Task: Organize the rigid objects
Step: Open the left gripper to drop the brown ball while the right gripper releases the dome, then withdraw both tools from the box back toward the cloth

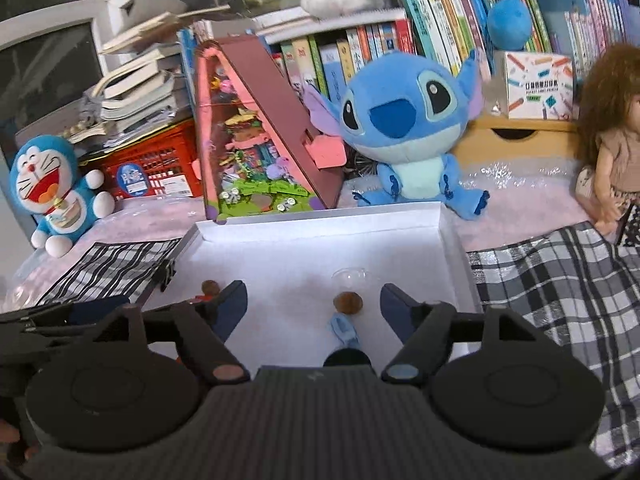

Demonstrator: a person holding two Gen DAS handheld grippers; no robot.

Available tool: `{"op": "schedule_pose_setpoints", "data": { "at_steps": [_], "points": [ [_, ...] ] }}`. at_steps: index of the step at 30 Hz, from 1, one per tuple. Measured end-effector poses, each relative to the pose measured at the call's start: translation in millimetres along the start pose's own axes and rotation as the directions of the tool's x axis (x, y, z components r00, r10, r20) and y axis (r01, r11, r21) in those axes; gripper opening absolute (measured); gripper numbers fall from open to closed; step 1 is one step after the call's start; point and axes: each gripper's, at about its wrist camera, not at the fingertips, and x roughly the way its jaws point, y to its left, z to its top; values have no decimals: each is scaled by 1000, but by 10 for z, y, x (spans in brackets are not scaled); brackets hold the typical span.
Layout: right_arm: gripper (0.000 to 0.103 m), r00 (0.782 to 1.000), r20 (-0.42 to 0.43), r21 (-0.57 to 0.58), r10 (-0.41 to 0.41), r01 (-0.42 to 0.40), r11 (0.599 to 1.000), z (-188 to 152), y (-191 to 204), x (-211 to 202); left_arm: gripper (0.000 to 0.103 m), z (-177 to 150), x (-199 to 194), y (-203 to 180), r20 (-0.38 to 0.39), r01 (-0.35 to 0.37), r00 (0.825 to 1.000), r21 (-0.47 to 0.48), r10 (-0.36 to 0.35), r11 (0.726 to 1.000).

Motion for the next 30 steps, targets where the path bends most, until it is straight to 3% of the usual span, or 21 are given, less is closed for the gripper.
{"op": "schedule_pose_setpoints", "data": {
  "at_steps": [18,30],
  "points": [
    [88,999,36,-87,29,-26,996,-446,33,-578,82,-528,-603,-201,13,58,998,84,-59,995],
    [88,989,133,-212,58,-29,977,-760,257,-986,83,-864,-899,-244,11,88,996,117,-90,989]
  ]
}}
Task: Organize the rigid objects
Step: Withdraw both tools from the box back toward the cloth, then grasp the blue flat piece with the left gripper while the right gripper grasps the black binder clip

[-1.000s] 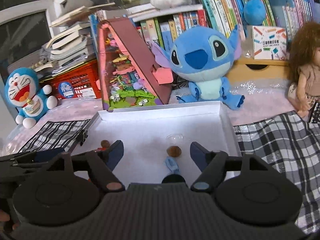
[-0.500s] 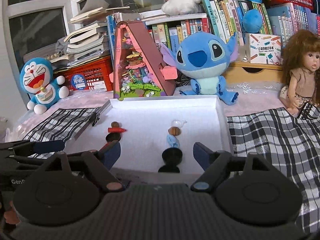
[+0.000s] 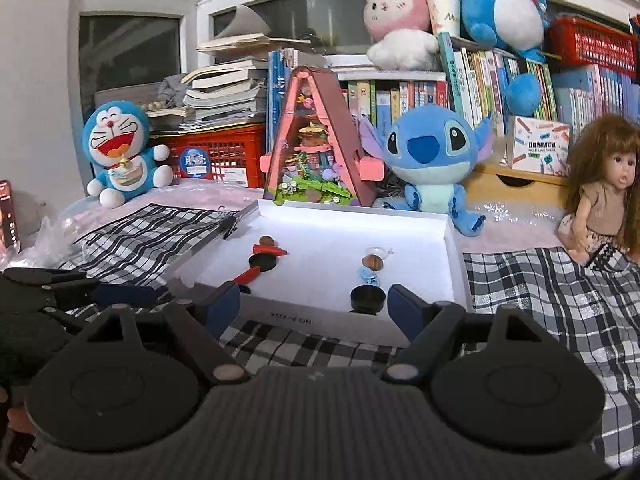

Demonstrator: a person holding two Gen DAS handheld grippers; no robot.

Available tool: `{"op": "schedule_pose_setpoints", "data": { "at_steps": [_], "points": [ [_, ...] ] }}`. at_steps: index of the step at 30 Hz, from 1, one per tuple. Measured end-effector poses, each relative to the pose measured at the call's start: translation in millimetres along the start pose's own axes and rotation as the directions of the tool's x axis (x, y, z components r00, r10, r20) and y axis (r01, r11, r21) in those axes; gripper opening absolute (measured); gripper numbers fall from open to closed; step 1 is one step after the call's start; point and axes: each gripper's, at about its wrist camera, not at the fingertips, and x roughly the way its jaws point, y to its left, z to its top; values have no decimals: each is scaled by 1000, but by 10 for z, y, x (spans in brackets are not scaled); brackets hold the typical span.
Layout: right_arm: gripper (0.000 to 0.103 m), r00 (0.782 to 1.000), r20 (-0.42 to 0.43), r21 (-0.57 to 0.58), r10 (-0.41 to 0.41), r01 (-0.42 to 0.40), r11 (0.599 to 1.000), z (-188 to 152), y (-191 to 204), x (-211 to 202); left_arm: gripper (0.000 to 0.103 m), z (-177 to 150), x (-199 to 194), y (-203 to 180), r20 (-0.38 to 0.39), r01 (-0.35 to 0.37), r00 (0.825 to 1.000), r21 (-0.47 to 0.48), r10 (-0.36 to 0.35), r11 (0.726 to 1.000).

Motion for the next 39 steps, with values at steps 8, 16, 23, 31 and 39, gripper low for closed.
{"op": "schedule_pose_setpoints", "data": {
  "at_steps": [8,16,23,31,39],
  "points": [
    [89,1000,-10,-60,-22,21,998,-180,40,-146,83,-211,-141,36,-23,8,1000,5,-7,1000],
    [89,998,-54,-115,-34,28,993,-399,29,-283,83,-407,-187,15,-67,46,997,16,-44,999],
    [89,994,-108,-116,-23,10,993,-582,20,-288,74,-444,-107,-51,-91,76,993,23,-73,997],
    [89,991,-135,-135,25,-44,990,-717,105,-326,37,-435,24,-79,-90,130,987,-42,-134,991],
    [89,986,-149,-123,77,-95,988,-788,247,-268,17,-426,43,-116,-98,127,987,-44,-130,991]
  ]
}}
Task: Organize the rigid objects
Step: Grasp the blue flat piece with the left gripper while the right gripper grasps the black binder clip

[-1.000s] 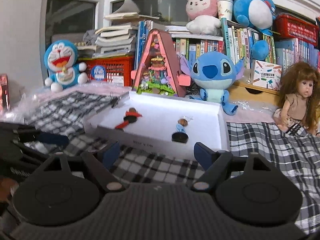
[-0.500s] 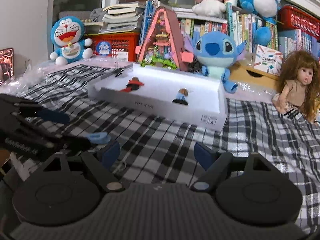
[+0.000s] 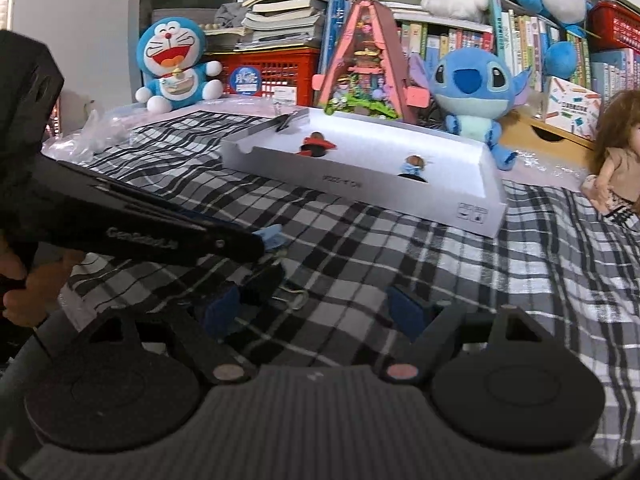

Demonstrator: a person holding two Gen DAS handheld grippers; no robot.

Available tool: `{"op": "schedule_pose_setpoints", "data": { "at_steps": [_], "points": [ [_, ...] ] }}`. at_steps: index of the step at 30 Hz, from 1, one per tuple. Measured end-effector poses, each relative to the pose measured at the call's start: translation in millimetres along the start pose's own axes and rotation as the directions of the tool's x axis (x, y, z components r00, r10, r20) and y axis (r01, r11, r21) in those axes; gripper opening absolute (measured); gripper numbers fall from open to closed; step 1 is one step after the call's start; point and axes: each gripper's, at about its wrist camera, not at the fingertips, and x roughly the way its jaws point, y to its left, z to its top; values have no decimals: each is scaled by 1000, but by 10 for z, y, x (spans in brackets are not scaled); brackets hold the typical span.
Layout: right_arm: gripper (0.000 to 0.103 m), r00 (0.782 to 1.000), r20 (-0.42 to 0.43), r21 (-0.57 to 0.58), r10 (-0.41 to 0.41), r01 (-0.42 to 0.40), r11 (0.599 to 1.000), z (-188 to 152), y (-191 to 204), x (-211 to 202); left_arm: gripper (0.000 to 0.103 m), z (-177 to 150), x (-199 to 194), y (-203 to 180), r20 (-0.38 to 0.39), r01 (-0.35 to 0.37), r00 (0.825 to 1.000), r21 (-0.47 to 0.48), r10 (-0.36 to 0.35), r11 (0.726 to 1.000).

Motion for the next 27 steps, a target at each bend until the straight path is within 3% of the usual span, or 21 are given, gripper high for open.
{"op": "schedule_pose_setpoints", "data": {
  "at_steps": [6,20,27],
  "points": [
    [89,1000,0,-13,-1,1,1000,11,116,108,17,-25,-93,89,6,-37,999,14,37,999],
    [89,989,-43,75,-139,142,987,49,-149,210,19,-70,-187,249,16,-71,997,-6,71,997],
    [89,974,-71,140,-214,222,965,69,-337,226,36,-73,-230,292,33,-125,992,-13,125,992]
  ]
}}
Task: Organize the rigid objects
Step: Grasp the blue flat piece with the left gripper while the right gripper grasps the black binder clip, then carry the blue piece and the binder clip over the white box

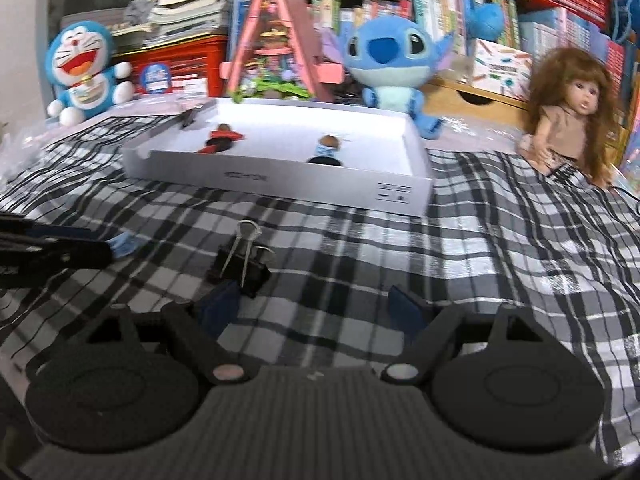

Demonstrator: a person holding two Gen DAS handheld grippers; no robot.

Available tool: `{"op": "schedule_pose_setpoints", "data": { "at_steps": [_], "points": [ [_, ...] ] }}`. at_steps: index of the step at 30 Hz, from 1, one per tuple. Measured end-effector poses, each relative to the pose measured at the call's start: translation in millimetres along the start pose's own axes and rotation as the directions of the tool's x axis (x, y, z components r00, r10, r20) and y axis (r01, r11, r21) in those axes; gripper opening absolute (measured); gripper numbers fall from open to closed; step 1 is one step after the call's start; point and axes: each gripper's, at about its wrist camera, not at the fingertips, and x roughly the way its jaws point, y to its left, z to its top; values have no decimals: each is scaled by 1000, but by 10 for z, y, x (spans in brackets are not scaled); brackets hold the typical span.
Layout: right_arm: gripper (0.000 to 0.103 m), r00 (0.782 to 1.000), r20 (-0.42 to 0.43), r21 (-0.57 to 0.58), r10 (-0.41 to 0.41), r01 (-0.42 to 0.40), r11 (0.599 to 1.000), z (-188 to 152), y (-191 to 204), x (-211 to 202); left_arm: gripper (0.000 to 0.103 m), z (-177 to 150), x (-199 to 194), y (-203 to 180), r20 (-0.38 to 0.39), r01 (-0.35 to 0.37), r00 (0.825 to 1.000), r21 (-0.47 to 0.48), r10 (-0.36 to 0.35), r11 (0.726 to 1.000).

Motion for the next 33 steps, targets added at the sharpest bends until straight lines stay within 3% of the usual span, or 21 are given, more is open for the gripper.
{"op": "schedule_pose_setpoints", "data": {
  "at_steps": [9,14,17,21,25,29,33],
  "points": [
    [89,999,-7,64,-39,39,997,51,-189,22,44,27,21,96,11,-184,983,-8,184,983],
    [89,999,-8,113,-40,41,993,89,-254,-13,47,23,-64,116,37,-176,983,-62,178,982],
    [89,1000,-14,127,-5,6,992,90,-244,-69,56,-18,-171,48,74,-152,984,-102,160,983],
    [89,999,-14,158,44,-42,986,82,-189,-115,63,-45,-192,-123,117,-127,984,-64,134,990],
    [89,998,2,141,57,-57,988,110,-83,-90,64,-33,-59,-255,96,-131,987,-11,132,991],
    [89,997,23,100,79,-81,992,128,13,-49,60,-64,93,-299,76,-137,988,0,136,991],
    [89,995,34,59,89,-91,994,135,82,8,36,-81,181,-311,78,-133,988,15,131,991]
  ]
}}
